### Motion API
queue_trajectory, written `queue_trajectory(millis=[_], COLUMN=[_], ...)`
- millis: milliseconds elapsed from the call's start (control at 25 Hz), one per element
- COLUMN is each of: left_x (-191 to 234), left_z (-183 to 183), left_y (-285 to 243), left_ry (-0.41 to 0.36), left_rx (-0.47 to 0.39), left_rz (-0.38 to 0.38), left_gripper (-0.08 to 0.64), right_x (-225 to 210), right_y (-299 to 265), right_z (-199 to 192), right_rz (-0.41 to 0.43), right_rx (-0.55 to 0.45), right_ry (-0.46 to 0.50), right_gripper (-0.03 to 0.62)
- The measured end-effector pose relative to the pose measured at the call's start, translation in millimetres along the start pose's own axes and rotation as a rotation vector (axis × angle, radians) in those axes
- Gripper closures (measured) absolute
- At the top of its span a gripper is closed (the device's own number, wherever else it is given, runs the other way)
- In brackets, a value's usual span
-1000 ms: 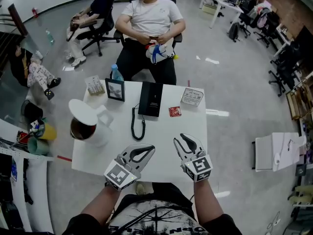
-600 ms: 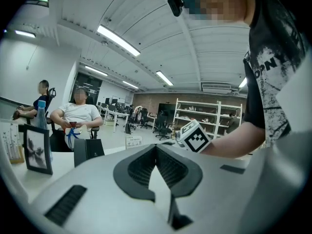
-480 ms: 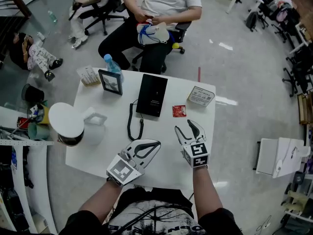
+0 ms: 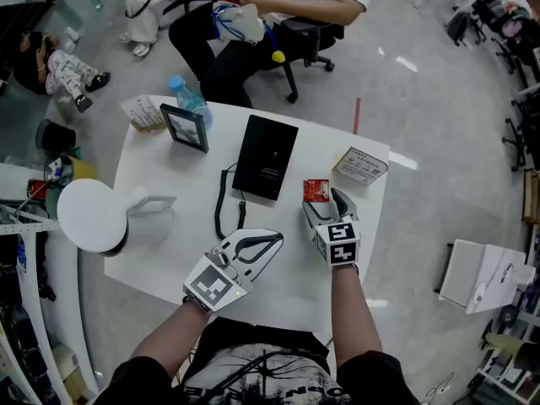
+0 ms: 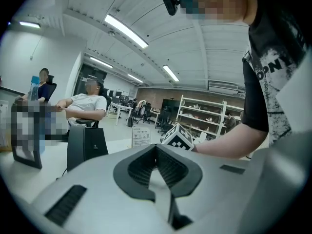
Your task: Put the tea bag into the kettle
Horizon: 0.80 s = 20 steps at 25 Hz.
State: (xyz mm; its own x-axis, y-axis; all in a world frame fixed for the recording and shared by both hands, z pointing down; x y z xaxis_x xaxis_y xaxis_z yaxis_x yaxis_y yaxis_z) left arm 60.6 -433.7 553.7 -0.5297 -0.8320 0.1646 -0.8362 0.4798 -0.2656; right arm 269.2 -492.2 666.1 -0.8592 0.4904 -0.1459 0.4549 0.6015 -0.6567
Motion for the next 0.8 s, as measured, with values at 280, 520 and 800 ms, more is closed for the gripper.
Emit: queue_trajectory(millis=[280,520,800], left_x=[4.9,5.8,3.1], left_z=[-7.8,-11.4,-10.4], left_y=[-1.1,-1.2,-0.5], left_ry=[0.062,0.074,0.071], left_rx=[0.005,0.005,0.000], left_rz=[0.011,0.012,0.007], left_gripper=[0.551,0.552,0.552], right_x=[-9.0,-11.7,-12.6], right_y=[-22.2,-21.3,-16.2], right_z=[4.2,4.6,5.9], right_rz=[-0.004,-0.011,0.000], right_rx=[0.053,0.062,0.062], right_ry=[-0.008,-0.016,-0.003], right_gripper=[0.270,0.273,0.479])
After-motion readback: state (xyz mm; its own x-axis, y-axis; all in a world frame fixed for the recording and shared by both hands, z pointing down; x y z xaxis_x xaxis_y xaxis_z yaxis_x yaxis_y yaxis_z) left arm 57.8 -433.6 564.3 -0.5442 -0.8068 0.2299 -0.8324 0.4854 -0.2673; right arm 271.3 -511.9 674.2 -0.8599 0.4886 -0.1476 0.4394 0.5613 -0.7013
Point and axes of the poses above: the fingertips, and each gripper's own axes: y backward along the fingers, x to its left, z out of its top, the point moved 9 cm from there along y, backward along the fingers, and after that the axes turned 8 degrees about z, right-handed, at the moved point
